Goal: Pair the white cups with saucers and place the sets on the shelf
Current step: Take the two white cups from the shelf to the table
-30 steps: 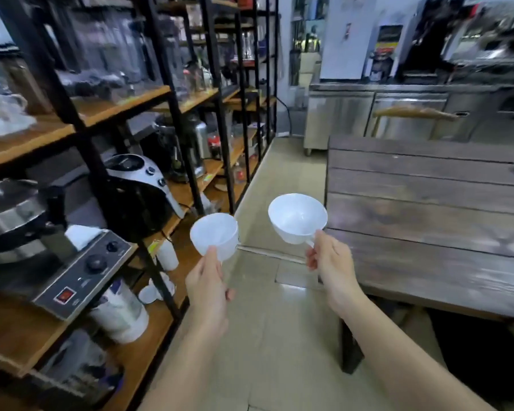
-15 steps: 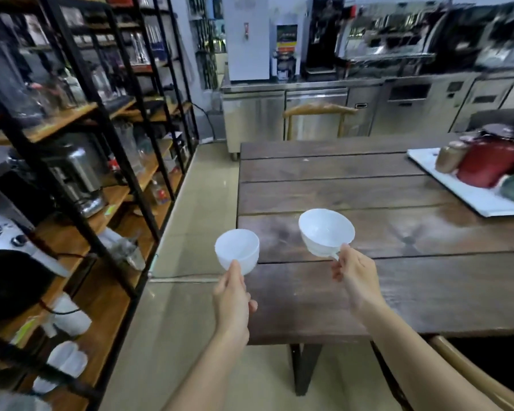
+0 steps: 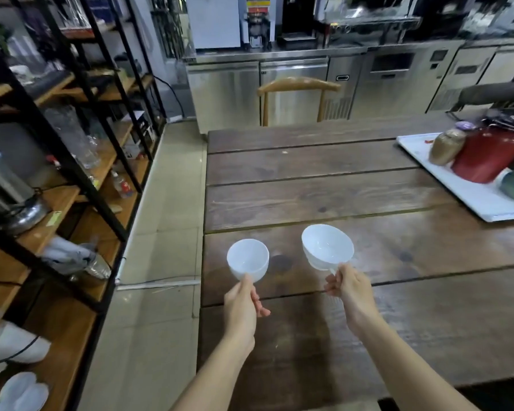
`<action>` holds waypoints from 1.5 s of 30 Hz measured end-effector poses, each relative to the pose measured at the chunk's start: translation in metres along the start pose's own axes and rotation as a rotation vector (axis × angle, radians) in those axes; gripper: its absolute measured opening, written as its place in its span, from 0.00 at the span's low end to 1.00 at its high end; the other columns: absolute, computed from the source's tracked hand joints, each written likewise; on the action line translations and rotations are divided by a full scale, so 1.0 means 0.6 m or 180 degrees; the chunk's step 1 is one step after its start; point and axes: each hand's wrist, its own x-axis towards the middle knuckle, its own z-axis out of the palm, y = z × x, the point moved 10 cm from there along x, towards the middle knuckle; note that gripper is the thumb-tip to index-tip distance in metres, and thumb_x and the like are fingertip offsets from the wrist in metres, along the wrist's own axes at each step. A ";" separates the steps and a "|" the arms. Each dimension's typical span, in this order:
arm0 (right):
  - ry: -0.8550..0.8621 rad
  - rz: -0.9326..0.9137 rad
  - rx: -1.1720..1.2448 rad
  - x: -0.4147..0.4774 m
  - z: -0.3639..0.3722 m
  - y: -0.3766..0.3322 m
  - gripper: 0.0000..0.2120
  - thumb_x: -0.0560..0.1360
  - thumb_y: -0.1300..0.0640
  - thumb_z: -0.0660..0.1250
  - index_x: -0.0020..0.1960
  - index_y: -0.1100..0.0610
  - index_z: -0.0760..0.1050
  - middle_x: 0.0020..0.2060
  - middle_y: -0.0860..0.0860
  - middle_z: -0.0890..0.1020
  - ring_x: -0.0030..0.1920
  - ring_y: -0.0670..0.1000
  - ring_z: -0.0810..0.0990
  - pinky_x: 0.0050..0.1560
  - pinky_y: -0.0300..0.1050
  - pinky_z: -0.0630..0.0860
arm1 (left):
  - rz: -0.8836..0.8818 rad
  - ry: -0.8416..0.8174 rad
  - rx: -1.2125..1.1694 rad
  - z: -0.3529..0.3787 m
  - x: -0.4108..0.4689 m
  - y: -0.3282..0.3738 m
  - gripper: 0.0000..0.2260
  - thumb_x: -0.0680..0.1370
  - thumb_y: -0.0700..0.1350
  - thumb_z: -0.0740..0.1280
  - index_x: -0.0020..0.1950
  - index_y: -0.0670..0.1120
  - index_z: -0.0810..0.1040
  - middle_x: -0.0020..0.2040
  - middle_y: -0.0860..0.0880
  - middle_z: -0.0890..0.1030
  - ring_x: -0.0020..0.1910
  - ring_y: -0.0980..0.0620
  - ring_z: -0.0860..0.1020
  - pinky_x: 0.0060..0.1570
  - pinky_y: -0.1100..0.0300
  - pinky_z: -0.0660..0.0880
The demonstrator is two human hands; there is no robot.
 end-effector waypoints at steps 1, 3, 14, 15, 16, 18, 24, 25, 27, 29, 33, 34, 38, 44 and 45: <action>-0.0002 0.0031 -0.0006 0.008 -0.001 0.004 0.16 0.75 0.65 0.54 0.29 0.60 0.65 0.32 0.59 0.73 0.33 0.55 0.74 0.37 0.47 0.72 | -0.0041 -0.0019 0.0047 0.005 0.007 -0.004 0.16 0.81 0.49 0.60 0.38 0.40 0.74 0.26 0.48 0.69 0.20 0.57 0.71 0.44 0.51 0.78; -0.0048 0.0119 0.0008 0.022 0.001 0.013 0.16 0.75 0.66 0.53 0.29 0.60 0.64 0.33 0.60 0.73 0.33 0.54 0.74 0.38 0.47 0.73 | -0.0091 -0.0064 0.0071 0.015 0.018 -0.011 0.16 0.80 0.49 0.60 0.38 0.40 0.74 0.27 0.47 0.70 0.23 0.55 0.72 0.47 0.49 0.79; -0.0292 0.0324 0.0038 0.080 0.005 0.047 0.15 0.76 0.66 0.54 0.31 0.59 0.65 0.36 0.59 0.74 0.36 0.56 0.76 0.40 0.45 0.73 | -0.0244 0.0057 0.0035 0.050 0.059 -0.036 0.16 0.81 0.48 0.60 0.39 0.40 0.73 0.29 0.46 0.69 0.28 0.53 0.71 0.32 0.58 0.79; -0.0301 0.0323 0.0027 0.082 0.005 0.048 0.15 0.76 0.66 0.54 0.31 0.59 0.65 0.36 0.59 0.75 0.36 0.56 0.76 0.40 0.45 0.73 | -0.0261 0.0073 0.0046 0.052 0.061 -0.038 0.16 0.81 0.48 0.60 0.39 0.40 0.73 0.29 0.46 0.69 0.28 0.53 0.71 0.31 0.59 0.79; -0.0302 0.0326 0.0026 0.084 0.004 0.051 0.15 0.76 0.66 0.54 0.31 0.59 0.65 0.35 0.58 0.75 0.36 0.56 0.77 0.40 0.45 0.73 | -0.0277 0.0089 0.0066 0.054 0.063 -0.039 0.16 0.81 0.49 0.60 0.39 0.40 0.73 0.29 0.46 0.69 0.28 0.53 0.71 0.30 0.59 0.79; -0.0302 0.0335 0.0041 0.089 0.001 0.057 0.15 0.76 0.66 0.54 0.31 0.59 0.65 0.35 0.58 0.75 0.36 0.56 0.76 0.39 0.45 0.73 | -0.0317 0.0107 0.0092 0.057 0.064 -0.042 0.15 0.81 0.49 0.60 0.39 0.41 0.73 0.31 0.46 0.69 0.29 0.52 0.71 0.28 0.60 0.78; -0.0329 0.0189 -0.0125 0.093 -0.002 0.063 0.16 0.78 0.63 0.56 0.32 0.60 0.66 0.36 0.58 0.75 0.35 0.55 0.76 0.38 0.45 0.72 | -0.0422 0.0097 0.0090 0.064 0.059 -0.048 0.14 0.80 0.49 0.60 0.39 0.42 0.74 0.36 0.44 0.72 0.35 0.50 0.76 0.28 0.58 0.80; -0.0343 0.0179 -0.0152 0.093 -0.002 0.064 0.15 0.79 0.62 0.56 0.34 0.61 0.68 0.37 0.59 0.75 0.35 0.55 0.76 0.38 0.45 0.72 | -0.0406 0.0084 0.0119 0.065 0.058 -0.047 0.14 0.80 0.49 0.60 0.40 0.43 0.75 0.37 0.44 0.73 0.36 0.50 0.77 0.29 0.58 0.80; -0.0366 0.0220 -0.0205 0.093 -0.003 0.070 0.10 0.79 0.60 0.57 0.41 0.62 0.70 0.38 0.59 0.77 0.35 0.55 0.77 0.36 0.45 0.73 | -0.0363 0.0047 0.0220 0.065 0.057 -0.043 0.13 0.80 0.50 0.60 0.41 0.44 0.75 0.39 0.43 0.74 0.37 0.50 0.79 0.29 0.58 0.80; -0.0402 0.0288 -0.0247 0.094 -0.005 0.076 0.07 0.79 0.58 0.59 0.43 0.61 0.68 0.40 0.59 0.78 0.35 0.56 0.80 0.33 0.46 0.74 | -0.0310 0.0012 0.0395 0.062 0.057 -0.040 0.14 0.80 0.51 0.60 0.42 0.43 0.76 0.43 0.42 0.76 0.38 0.49 0.80 0.27 0.60 0.80; -0.0432 0.0272 -0.0589 0.100 -0.016 0.080 0.09 0.77 0.53 0.62 0.42 0.56 0.65 0.41 0.58 0.80 0.31 0.57 0.80 0.27 0.44 0.73 | -0.0349 0.0018 0.0603 0.047 0.055 -0.047 0.13 0.79 0.52 0.62 0.54 0.42 0.73 0.46 0.42 0.81 0.35 0.46 0.82 0.28 0.56 0.81; -0.0433 0.0251 -0.0658 0.101 -0.020 0.080 0.10 0.77 0.52 0.63 0.42 0.55 0.65 0.41 0.58 0.80 0.30 0.57 0.79 0.27 0.44 0.72 | -0.0372 0.0043 0.0635 0.044 0.054 -0.049 0.14 0.79 0.52 0.62 0.56 0.43 0.71 0.46 0.41 0.81 0.35 0.46 0.82 0.30 0.55 0.82; -0.0521 0.0181 -0.0890 0.103 -0.025 0.077 0.12 0.75 0.48 0.64 0.43 0.55 0.66 0.39 0.57 0.79 0.30 0.54 0.77 0.28 0.43 0.72 | -0.0353 0.0204 0.0866 0.034 0.054 -0.045 0.14 0.78 0.52 0.64 0.58 0.44 0.69 0.44 0.42 0.80 0.36 0.47 0.81 0.29 0.56 0.80; -0.0530 0.0036 -0.1388 0.106 -0.036 0.067 0.21 0.73 0.38 0.62 0.52 0.55 0.69 0.42 0.53 0.79 0.34 0.53 0.78 0.36 0.49 0.75 | -0.0516 0.0451 0.1069 0.012 0.043 -0.046 0.18 0.76 0.58 0.63 0.54 0.45 0.68 0.43 0.44 0.79 0.38 0.47 0.79 0.37 0.53 0.80; -0.0435 -0.0009 -0.1525 0.109 -0.044 0.063 0.24 0.72 0.36 0.61 0.53 0.55 0.69 0.45 0.52 0.80 0.38 0.54 0.79 0.41 0.52 0.77 | -0.0475 0.0536 0.1168 0.004 0.041 -0.043 0.18 0.76 0.59 0.62 0.54 0.45 0.69 0.43 0.44 0.79 0.39 0.46 0.80 0.41 0.51 0.80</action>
